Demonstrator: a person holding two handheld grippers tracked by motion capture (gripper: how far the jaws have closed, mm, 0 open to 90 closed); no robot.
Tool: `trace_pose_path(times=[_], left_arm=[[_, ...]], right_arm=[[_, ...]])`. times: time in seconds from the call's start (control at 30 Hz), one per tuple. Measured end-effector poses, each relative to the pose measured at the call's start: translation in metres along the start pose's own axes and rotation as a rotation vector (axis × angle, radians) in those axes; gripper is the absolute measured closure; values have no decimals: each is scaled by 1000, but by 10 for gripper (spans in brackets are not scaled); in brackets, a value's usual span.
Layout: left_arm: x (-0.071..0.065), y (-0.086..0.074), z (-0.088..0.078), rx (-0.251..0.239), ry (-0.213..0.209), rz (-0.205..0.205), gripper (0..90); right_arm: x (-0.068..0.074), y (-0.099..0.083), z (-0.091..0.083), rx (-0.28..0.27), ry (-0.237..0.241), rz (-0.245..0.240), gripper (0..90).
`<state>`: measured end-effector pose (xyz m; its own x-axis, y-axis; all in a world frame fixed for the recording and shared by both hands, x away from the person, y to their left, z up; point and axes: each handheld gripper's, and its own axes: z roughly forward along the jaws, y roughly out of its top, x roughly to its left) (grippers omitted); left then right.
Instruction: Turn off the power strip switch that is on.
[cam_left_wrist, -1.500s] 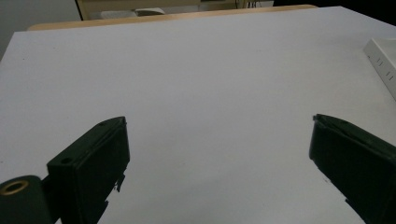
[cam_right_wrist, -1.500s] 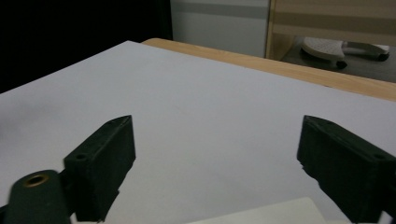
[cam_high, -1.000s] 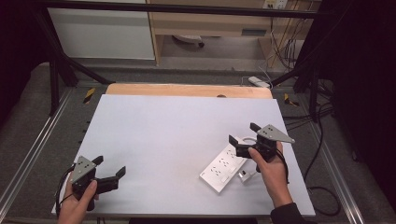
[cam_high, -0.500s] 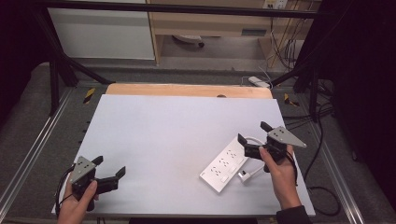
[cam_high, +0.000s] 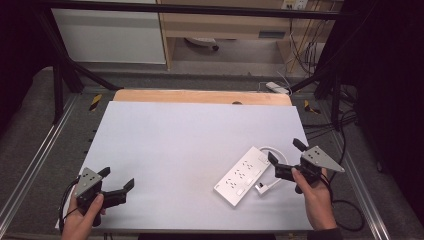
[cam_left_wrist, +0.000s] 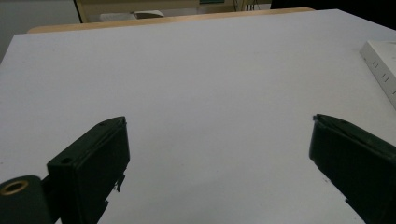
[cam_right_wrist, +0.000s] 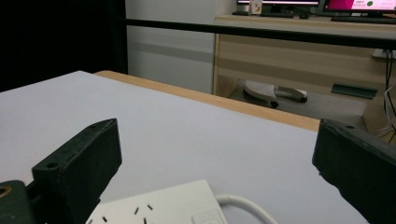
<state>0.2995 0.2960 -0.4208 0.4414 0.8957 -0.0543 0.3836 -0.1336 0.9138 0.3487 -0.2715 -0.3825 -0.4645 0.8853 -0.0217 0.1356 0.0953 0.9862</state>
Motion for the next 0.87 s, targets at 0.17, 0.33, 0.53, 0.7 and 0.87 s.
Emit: trace_pose_path(times=[0.17, 0.33, 0.53, 0.7, 0.87], left_arm=[[-1, 0, 0, 0, -2, -1, 49], [-1, 0, 0, 1, -4, 1, 49], [-1, 0, 0, 1, -4, 1, 49], [-1, 0, 0, 3, -5, 2, 49], [-1, 0, -1, 1, -6, 4, 49]], right_arm=[[-4, -9, -11, 3, -4, -5, 17], [-9, -19, -20, 15, -11, 6, 17], [-14, -38, -29, 66, -10, 16, 22], [-14, -54, -35, 131, 5, 28, 22], [-19, -68, -37, 257, -13, 61, 27]])
